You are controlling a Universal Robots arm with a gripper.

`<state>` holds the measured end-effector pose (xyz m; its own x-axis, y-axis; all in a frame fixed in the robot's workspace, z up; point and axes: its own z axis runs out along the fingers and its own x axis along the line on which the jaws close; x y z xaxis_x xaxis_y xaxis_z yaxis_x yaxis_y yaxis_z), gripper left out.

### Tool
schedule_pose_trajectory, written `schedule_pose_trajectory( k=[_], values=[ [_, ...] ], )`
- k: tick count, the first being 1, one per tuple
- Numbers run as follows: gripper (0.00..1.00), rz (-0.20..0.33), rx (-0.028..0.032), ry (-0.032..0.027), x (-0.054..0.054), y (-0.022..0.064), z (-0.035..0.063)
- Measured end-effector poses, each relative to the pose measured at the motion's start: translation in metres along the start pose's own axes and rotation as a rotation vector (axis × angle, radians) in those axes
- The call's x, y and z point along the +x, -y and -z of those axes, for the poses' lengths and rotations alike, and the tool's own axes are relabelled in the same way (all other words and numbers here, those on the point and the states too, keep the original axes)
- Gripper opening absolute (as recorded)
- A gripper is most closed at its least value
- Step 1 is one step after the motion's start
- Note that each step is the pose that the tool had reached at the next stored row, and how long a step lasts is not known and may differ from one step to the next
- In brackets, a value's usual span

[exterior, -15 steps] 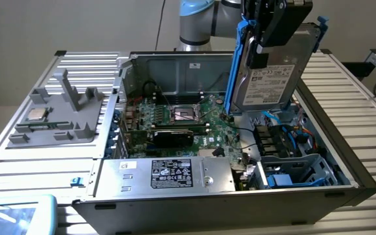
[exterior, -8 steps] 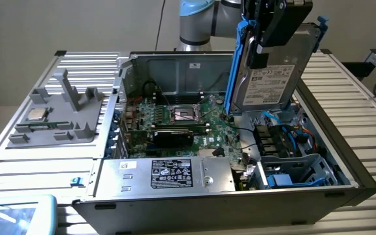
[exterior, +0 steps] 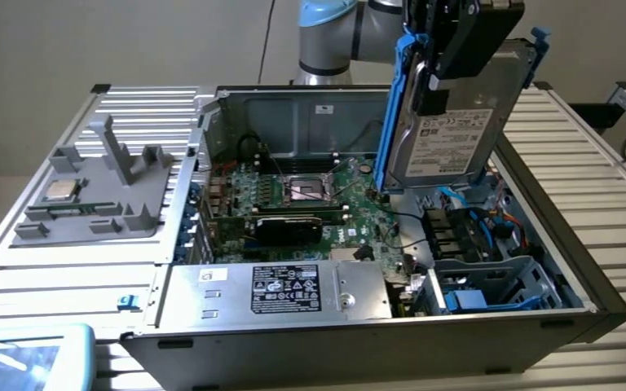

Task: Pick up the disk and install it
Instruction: 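Insert the disk into the insertion slot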

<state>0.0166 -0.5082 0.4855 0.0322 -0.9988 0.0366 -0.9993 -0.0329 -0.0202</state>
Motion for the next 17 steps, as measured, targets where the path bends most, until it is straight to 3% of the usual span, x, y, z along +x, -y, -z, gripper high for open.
schedule_pose_trajectory(
  k=[17],
  values=[
    [0.37, -0.002, -0.0002, -0.0024, 0.039, -0.0011, 0.0011]
  ],
)
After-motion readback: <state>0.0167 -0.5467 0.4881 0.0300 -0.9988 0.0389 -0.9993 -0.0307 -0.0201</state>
